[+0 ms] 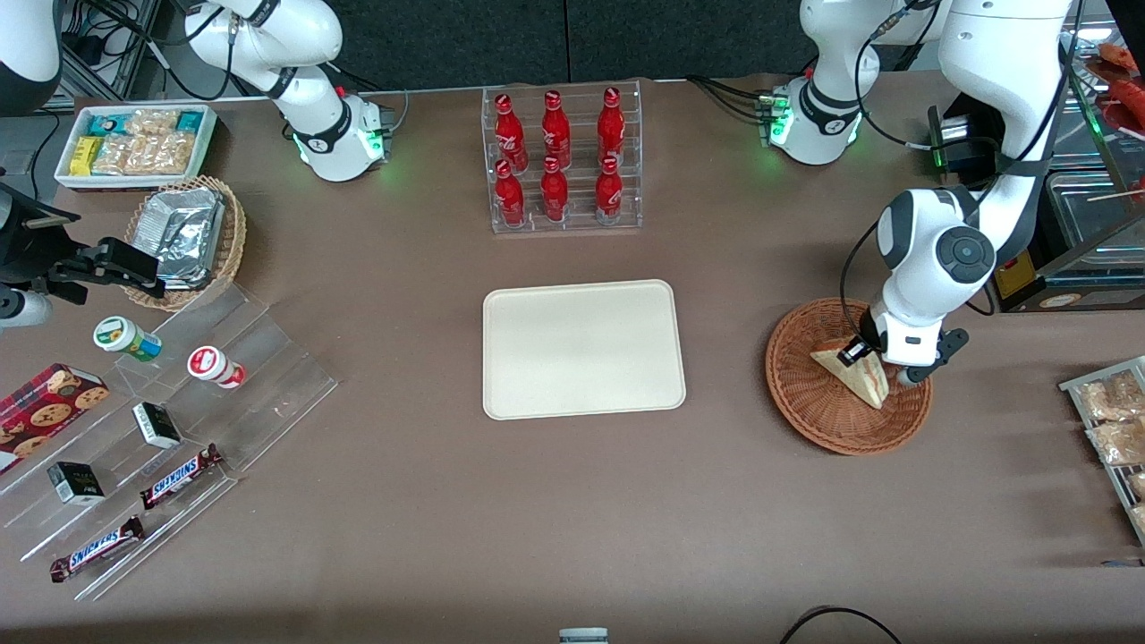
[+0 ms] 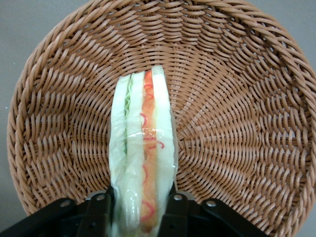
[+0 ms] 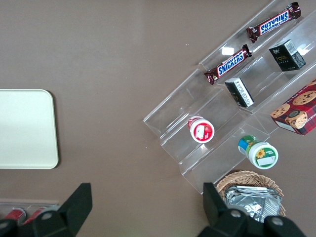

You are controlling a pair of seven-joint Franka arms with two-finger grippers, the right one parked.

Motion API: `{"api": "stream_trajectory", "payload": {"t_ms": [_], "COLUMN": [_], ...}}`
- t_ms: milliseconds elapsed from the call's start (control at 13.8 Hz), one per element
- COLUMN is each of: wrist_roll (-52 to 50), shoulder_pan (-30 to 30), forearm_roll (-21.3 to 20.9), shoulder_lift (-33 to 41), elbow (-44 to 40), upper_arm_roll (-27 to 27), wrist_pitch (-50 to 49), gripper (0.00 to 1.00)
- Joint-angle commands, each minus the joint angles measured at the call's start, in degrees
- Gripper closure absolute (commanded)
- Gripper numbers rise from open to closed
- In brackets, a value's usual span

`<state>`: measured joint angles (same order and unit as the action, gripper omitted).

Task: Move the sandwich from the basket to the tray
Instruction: 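Lower the left gripper and close it on the wrapped sandwich, then lift the sandwich out of the basket with the left gripper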

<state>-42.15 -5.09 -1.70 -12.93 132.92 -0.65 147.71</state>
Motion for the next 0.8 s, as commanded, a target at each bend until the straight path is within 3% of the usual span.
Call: {"api": "stream_trajectory", "payload": {"t_ms": [0, 218, 435, 726], "wrist_roll": [-0.7, -0.1, -0.6, -2.8], "shoulder_pan": [-0.6, -2.6, -9.3, -18.9], "forearm_roll": [-0.5, -2.2, -2.2, -1.4], "shoulder_lift": [1.9, 6.4, 5.2, 3.5], "elbow": [-0.2, -4.9, -18.1, -25.6], "upper_arm_roll": [-0.3, -0.1, -0.1, -0.1], "wrist_pitch": [-0.3, -13.2, -31.6, -36.4], "gripper": [1.0, 1.0, 0.99, 1.0]}}
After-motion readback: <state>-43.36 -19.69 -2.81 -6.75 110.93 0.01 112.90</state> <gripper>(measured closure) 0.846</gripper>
